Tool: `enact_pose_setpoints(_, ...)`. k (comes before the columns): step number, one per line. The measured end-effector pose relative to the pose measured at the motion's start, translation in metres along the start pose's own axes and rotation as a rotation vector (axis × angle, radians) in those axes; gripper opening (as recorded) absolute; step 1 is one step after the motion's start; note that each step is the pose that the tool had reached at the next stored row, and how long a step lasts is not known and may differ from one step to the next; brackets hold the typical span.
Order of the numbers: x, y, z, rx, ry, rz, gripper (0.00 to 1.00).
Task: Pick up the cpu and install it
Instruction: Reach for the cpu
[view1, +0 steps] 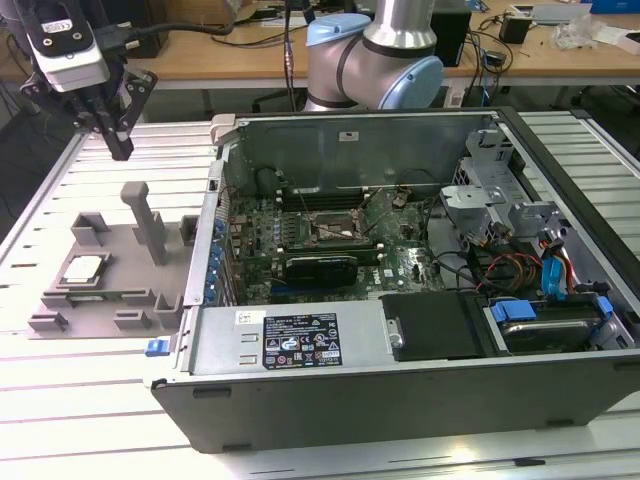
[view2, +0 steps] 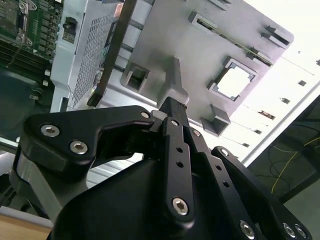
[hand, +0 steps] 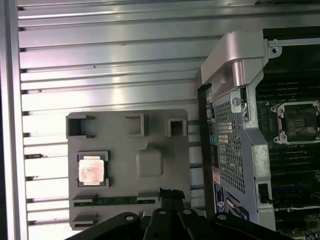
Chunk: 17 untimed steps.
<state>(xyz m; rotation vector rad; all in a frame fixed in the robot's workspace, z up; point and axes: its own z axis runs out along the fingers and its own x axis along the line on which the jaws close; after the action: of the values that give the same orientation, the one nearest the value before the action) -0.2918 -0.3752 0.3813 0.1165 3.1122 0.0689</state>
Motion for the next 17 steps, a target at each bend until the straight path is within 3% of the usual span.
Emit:
enact_pose_setpoints(12, 0.0315, 0.0011, 0.0146, 0.0, 0.0, 0.0, 0.11)
enact_pose_setpoints(17, 0.0498, 0.0007, 0.0227, 0.0, -0.0001, 0.0, 0.11)
